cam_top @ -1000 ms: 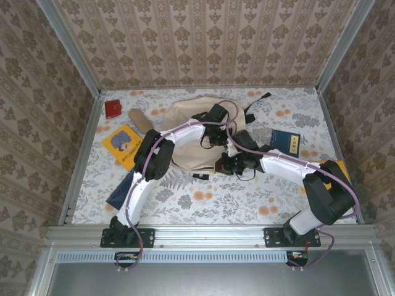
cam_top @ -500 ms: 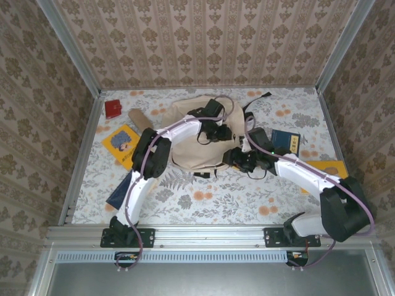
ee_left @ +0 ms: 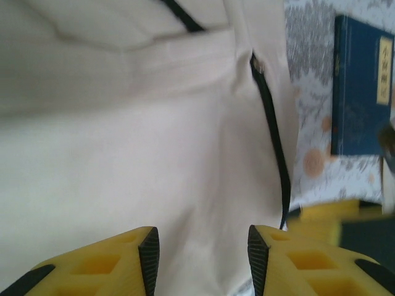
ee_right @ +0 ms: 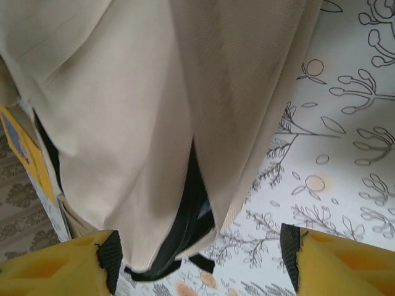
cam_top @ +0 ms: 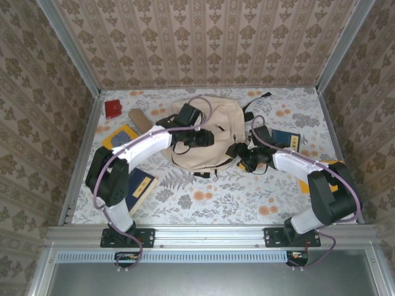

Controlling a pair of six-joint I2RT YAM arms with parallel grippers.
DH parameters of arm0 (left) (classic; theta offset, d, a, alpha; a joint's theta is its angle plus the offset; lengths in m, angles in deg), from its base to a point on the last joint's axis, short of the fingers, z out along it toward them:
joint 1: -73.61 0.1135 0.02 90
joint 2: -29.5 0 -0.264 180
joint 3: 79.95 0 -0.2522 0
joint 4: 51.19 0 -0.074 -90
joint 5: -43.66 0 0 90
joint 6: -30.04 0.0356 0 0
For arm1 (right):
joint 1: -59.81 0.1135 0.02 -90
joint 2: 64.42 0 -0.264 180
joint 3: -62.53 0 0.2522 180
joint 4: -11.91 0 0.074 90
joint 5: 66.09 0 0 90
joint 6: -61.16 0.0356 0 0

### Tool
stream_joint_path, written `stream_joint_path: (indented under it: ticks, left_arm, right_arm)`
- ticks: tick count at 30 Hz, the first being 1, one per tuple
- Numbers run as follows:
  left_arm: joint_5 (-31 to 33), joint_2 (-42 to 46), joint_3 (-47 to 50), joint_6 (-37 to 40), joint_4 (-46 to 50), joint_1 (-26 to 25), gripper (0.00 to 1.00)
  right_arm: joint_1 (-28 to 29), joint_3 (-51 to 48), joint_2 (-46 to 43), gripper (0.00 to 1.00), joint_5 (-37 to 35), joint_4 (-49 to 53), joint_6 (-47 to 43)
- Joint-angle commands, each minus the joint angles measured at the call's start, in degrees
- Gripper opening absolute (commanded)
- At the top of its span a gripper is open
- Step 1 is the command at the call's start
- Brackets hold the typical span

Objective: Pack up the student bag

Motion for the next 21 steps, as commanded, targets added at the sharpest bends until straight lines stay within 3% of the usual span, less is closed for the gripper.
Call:
stream_joint_path:
  ticks: [1,12,21]
  left_arm:
    - [4.4,3.9,6.2,-4.1,-1.2,-3.7,0.45]
    - [8.9,5.4,14.6,-17.9,-8.4,-16.8,0.43]
    - [16.0,0.9,17.4,-23.7,-15.2,-19.5,0.38]
  right_arm:
    - [-0.3,3.6,2.8,0.70,0.4,-1.9,2.5]
    - [-0.3,5.4,7.5,0.51,5.8,-7.6,3.5]
    - [-0.3,5.6,7.6,0.35,8.6,-8.1,2.2]
